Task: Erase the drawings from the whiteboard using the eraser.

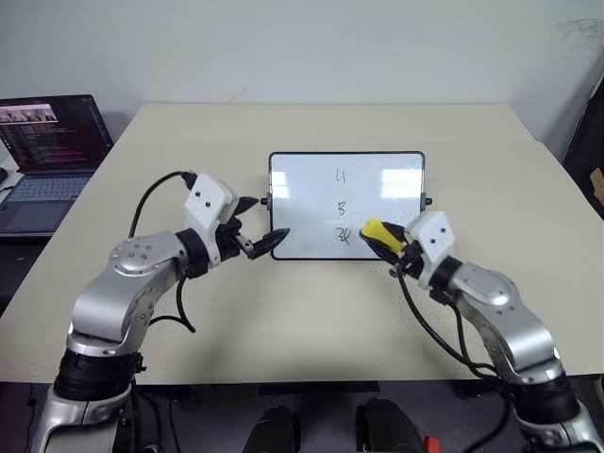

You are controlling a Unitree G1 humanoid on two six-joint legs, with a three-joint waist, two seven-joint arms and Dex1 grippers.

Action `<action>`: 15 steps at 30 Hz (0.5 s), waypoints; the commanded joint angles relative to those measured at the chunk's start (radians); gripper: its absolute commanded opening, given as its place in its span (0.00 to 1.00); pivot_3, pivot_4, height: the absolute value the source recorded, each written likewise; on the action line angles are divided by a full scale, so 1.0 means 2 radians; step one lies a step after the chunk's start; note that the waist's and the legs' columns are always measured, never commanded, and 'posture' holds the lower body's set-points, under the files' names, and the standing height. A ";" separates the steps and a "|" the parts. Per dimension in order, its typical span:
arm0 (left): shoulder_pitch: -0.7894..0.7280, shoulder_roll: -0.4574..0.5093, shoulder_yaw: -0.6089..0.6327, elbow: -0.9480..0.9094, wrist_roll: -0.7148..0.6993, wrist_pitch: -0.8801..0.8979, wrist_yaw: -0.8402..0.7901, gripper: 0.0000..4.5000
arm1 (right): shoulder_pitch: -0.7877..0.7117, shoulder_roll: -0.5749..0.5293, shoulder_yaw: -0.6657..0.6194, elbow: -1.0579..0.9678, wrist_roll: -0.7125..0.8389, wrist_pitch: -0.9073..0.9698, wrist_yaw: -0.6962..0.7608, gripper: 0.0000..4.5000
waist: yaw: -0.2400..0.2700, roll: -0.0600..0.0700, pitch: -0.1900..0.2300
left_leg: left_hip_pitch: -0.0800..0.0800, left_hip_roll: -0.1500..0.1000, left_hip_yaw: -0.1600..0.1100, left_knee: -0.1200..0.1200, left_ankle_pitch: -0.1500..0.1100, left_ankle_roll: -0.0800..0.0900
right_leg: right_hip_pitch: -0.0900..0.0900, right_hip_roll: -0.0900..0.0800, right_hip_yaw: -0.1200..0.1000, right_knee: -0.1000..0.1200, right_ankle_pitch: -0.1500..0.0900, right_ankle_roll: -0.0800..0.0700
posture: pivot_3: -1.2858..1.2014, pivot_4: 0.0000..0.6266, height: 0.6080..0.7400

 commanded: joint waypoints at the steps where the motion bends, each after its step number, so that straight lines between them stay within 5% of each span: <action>1: -0.023 -0.006 -0.002 0.006 0.011 -0.004 0.008 1.00 | -0.058 0.018 0.018 0.052 -0.041 -0.050 -0.006 0.28 | -0.001 0.000 0.000 | 0.000 0.000 0.000 0.000 0.000 0.000 | -0.001 0.000 0.000 0.000 0.000 0.000 | 0.52 0.24 1.00; 15: -0.048 -0.033 -0.018 0.050 0.037 -0.055 -0.001 1.00 | -0.276 0.097 0.002 0.417 -0.126 -0.224 -0.099 0.28 | -0.002 0.000 0.000 | -0.004 0.000 0.002 0.000 0.000 -0.001 | -0.007 0.000 0.003 0.001 0.000 0.000 | 0.52 0.24 1.00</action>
